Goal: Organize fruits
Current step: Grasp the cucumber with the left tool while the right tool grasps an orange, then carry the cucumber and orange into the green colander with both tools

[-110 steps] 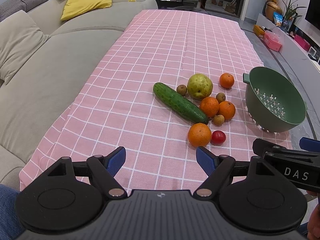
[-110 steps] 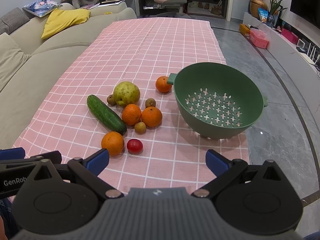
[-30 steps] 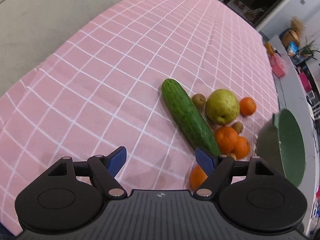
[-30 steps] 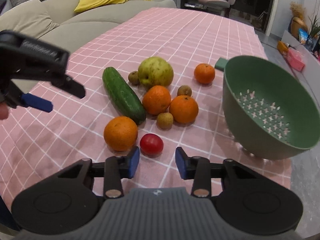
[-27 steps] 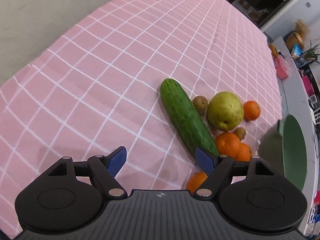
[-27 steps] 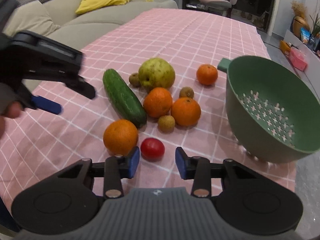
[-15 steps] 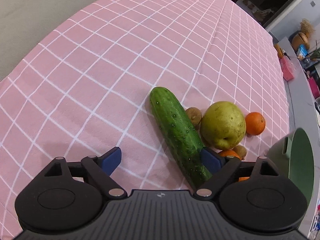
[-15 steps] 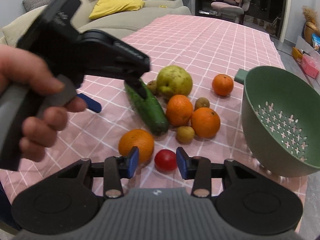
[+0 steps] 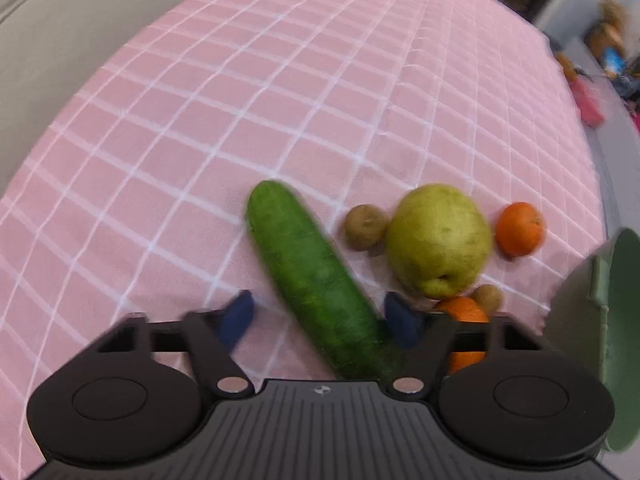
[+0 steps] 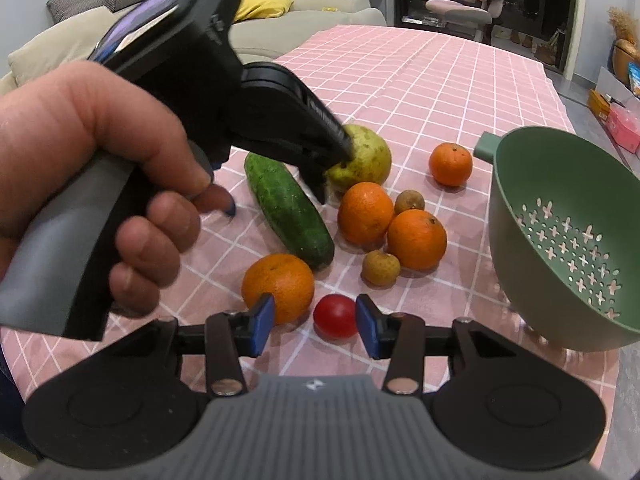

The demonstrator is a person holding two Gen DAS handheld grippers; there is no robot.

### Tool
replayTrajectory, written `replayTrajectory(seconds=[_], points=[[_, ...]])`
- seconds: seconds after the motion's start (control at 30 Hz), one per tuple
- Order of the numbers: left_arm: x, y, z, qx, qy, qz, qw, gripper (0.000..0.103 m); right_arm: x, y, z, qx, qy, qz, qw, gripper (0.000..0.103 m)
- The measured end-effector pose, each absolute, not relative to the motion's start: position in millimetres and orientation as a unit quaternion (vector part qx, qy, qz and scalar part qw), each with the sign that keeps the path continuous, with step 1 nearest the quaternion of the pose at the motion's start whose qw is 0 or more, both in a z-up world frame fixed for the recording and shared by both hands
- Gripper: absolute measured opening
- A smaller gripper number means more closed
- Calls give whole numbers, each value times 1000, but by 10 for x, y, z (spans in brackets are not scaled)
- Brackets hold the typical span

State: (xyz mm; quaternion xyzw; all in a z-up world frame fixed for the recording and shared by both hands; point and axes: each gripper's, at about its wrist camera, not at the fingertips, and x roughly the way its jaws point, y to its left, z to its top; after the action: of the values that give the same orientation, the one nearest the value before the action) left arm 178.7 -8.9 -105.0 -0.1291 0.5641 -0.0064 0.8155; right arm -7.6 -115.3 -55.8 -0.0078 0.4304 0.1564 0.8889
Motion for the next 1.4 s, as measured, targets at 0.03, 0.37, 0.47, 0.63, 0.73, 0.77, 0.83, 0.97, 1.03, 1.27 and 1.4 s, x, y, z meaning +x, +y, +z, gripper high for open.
replayTrajectory(seconds=[0.03, 0.37, 0.47, 0.63, 0.73, 0.77, 0.83, 0.97, 1.03, 1.27, 1.4], points=[[1792, -77, -1045, -133, 568, -8, 812, 63, -82, -1142, -560, -11, 431, 158, 889, 42], [1661, 392, -1019, -167, 594, -51, 785, 45, -124, -1078, -534, -18, 417, 192, 888, 43], [1570, 463, -980, -140, 593, -66, 790, 43, -155, -968, -559, -29, 416, 218, 882, 43], [1458, 471, -904, -48, 597, -104, 794, 43, -175, -782, -640, -45, 419, 242, 874, 50], [1410, 457, -886, -24, 593, -115, 797, 43, -130, -707, -714, -51, 418, 242, 874, 50], [1398, 435, -889, -20, 590, -114, 799, 46, -110, -686, -739, -51, 419, 242, 874, 50], [1425, 366, -928, -10, 594, -103, 798, 53, -63, -643, -790, -55, 420, 243, 872, 50], [1399, 186, -986, 27, 581, -93, 808, 44, -18, -604, -840, -57, 422, 239, 873, 44], [1373, 147, -976, 39, 576, -89, 812, 44, 7, -649, -831, -41, 430, 239, 870, 43], [1272, 205, -918, 41, 556, -90, 825, 42, 90, -866, -746, -12, 448, 208, 870, 42], [1226, 214, -746, 34, 538, -97, 837, 42, 89, -958, -620, -8, 444, 195, 874, 42]])
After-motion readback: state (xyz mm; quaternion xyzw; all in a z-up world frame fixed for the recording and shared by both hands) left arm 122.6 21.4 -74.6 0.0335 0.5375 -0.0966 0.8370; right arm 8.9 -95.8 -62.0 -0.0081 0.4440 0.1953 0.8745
